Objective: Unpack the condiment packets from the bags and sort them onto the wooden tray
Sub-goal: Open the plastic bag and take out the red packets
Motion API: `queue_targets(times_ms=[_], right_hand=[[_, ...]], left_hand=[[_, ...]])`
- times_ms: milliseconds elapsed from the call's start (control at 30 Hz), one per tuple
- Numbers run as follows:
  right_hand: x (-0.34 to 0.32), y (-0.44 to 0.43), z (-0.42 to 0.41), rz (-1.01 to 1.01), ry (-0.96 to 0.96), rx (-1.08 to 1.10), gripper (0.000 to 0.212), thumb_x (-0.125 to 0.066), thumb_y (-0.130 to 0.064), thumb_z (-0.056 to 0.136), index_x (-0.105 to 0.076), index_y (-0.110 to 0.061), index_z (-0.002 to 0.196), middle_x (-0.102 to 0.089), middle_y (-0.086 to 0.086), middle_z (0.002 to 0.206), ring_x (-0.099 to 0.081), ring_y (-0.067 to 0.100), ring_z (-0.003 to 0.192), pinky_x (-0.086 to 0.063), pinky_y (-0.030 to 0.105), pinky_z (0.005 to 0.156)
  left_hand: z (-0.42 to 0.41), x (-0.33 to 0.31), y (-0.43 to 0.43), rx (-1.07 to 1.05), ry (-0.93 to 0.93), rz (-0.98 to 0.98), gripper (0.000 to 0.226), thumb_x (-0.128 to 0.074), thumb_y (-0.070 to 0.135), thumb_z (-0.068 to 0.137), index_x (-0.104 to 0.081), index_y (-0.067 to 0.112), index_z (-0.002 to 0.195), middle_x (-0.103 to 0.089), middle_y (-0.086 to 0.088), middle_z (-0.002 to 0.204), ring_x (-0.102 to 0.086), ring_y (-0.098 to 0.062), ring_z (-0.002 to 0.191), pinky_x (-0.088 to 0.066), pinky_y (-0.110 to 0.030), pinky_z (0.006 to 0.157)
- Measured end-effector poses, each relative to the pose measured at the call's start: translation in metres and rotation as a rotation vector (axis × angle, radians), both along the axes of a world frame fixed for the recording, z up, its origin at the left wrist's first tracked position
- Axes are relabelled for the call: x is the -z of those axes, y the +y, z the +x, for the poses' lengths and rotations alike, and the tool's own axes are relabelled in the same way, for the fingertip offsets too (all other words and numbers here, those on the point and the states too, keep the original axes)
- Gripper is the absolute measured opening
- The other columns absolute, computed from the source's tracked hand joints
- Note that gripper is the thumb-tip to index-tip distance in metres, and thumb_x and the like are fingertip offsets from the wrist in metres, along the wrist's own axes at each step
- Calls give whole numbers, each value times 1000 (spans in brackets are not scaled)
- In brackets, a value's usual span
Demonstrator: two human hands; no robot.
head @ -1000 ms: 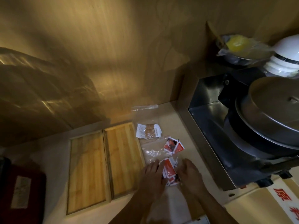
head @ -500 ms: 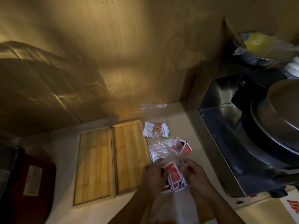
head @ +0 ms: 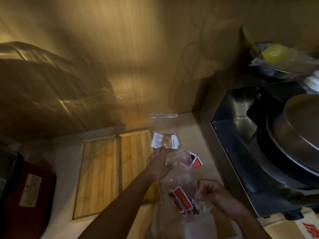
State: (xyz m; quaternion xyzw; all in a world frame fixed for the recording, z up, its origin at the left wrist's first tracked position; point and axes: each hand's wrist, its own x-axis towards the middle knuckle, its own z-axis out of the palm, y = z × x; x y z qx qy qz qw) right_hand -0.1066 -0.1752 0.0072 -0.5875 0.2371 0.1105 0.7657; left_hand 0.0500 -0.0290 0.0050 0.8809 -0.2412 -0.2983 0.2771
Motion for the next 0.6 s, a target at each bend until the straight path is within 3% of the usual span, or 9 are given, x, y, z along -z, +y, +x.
queue_targets(times_ms=[67,167,267,400,500,600], right_hand=[[-1,-2,-2,15,15,45,18,-69,2,37,-57,-4,50,-65,2,51,-58,9,44,-45,16,43],[-3,-4,-4,-72,57,106,22,-74,-6,40,-58,-3,56,-66,6,58,-55,15,50,-42,19,43],[-1,-9,0,-237,93,158,15,-65,1,76,-58,-6,64,-64,10,68,-58,16,59,-45,17,47],[-1,-15,9,-699,157,181,6,-62,-20,84,-59,-18,89,-63,3,92,-62,24,89,-51,39,79],[-15,-3,23,-671,12,188,15,-63,-29,83,-59,-15,79,-64,3,78,-63,20,73,-52,31,64],[-26,11,39,-591,-24,56,32,-58,-34,85,-56,-10,64,-58,2,59,-55,14,54,-45,26,54]], left_hand=[[0,-1,-4,-17,49,-76,20,-52,20,92,-64,21,108,-62,-8,121,-53,-23,116,-35,-42,108],[-5,2,-3,-83,134,-192,19,-55,11,89,-65,20,75,-69,-15,86,-62,-24,83,-50,-43,86],[-13,0,-1,-63,95,-133,14,-58,12,87,-71,12,82,-70,-8,81,-59,-15,77,-49,-34,75],[-18,1,2,-127,43,-109,12,-61,14,85,-73,12,84,-74,-6,86,-64,-13,77,-52,-34,75],[-25,-3,3,-178,10,-126,11,-62,13,84,-73,12,85,-75,-5,87,-65,-12,77,-53,-32,76],[-31,-9,2,-199,-37,-151,12,-60,14,84,-73,12,83,-72,-1,80,-64,-13,77,-52,-32,75]])
